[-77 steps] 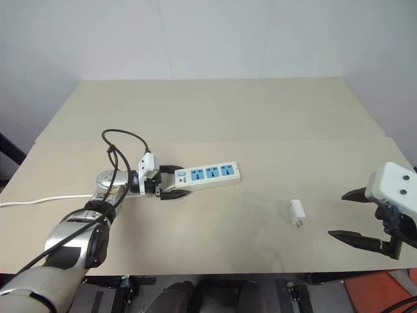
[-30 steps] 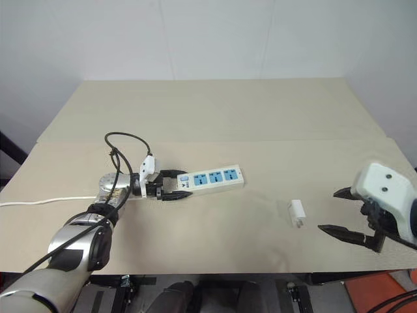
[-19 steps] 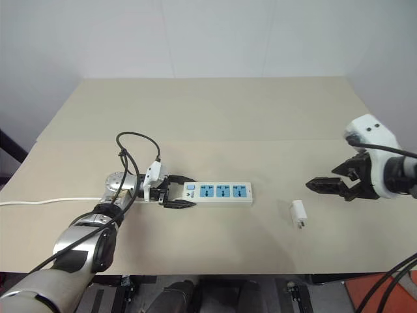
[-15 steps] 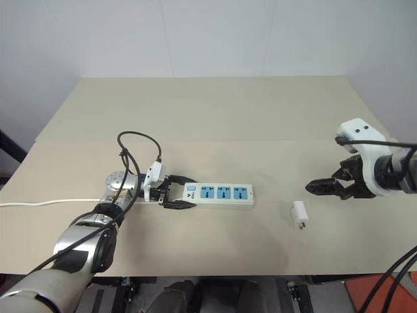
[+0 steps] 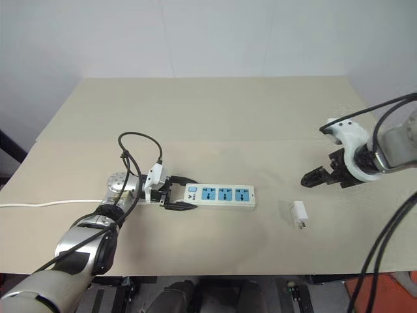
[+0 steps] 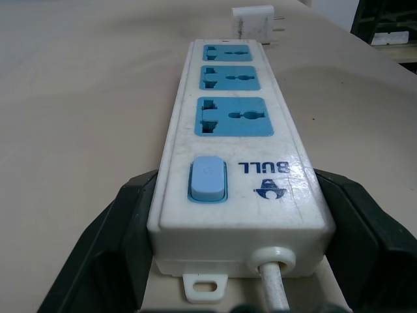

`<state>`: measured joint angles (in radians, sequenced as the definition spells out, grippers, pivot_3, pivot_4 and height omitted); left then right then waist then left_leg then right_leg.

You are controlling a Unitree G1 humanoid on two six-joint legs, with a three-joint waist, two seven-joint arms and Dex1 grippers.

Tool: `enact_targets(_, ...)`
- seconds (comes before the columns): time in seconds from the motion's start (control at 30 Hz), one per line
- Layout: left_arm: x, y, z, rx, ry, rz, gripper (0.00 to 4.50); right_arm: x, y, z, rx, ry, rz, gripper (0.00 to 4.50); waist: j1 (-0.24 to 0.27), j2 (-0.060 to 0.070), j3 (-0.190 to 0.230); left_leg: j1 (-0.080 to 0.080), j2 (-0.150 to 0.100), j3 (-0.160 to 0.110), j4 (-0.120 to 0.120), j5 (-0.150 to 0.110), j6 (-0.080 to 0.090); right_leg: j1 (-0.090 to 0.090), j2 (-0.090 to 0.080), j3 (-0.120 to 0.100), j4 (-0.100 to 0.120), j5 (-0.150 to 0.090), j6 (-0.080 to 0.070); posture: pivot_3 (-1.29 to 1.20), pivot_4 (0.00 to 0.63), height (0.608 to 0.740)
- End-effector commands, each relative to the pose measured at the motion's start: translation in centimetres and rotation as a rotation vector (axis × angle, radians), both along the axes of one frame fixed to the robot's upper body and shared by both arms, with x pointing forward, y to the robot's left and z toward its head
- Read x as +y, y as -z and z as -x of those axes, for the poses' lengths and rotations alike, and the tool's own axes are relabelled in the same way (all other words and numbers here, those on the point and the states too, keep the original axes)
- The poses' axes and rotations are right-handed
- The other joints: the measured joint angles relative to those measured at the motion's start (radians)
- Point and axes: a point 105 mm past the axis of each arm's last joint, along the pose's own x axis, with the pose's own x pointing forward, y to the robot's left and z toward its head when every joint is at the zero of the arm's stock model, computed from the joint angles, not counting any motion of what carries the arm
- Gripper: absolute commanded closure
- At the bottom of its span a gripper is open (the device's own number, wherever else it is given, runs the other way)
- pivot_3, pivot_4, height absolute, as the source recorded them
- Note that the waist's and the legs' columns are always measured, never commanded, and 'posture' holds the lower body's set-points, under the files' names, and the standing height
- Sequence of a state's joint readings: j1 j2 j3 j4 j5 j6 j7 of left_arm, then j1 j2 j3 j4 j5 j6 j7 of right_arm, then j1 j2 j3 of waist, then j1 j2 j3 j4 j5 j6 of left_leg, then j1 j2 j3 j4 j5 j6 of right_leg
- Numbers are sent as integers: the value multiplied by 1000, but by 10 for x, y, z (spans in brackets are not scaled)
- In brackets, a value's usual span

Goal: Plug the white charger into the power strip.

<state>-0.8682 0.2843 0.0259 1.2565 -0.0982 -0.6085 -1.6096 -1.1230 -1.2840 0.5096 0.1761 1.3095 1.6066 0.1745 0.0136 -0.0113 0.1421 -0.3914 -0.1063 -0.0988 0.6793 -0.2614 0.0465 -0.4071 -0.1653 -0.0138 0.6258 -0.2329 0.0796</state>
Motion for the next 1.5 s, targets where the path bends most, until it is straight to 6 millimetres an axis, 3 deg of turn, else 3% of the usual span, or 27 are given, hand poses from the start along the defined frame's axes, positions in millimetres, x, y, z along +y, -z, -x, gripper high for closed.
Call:
enact_targets(0.03, -6, 4, 4, 0, 24, 1, 1240, 9, 0, 1, 30, -5, -18, 0, 1, 0, 0, 0, 0, 0, 0, 0, 0, 0, 0, 0, 0, 0, 0, 0, 150, 740)
enact_targets(0.33, -6, 5, 5, -14, 42, -36, 1240, 21, 19, 0, 113, 11, -15, 0, 0, 1, 0, 0, 0, 0, 0, 0, 0, 1, 0, 0, 0, 0, 0, 0, 150, 740)
enact_targets(0.53, -5, 6, 5, -14, 41, -50, 1240, 18, 30, 0, 142, 40, 8, 0, 0, 1, -1, 0, 0, 0, 0, 0, 0, 1, 0, -1, 1, 0, 0, 0, 150, 740)
enact_targets(1.5, 3, 11, 3, -21, -2, -69, 1240, 20, 59, 0, 226, 86, -21, 0, -4, 2, -2, 2, 0, 0, 1, 0, 1, 3, 0, -1, 1, 0, 0, 0, 150, 740)
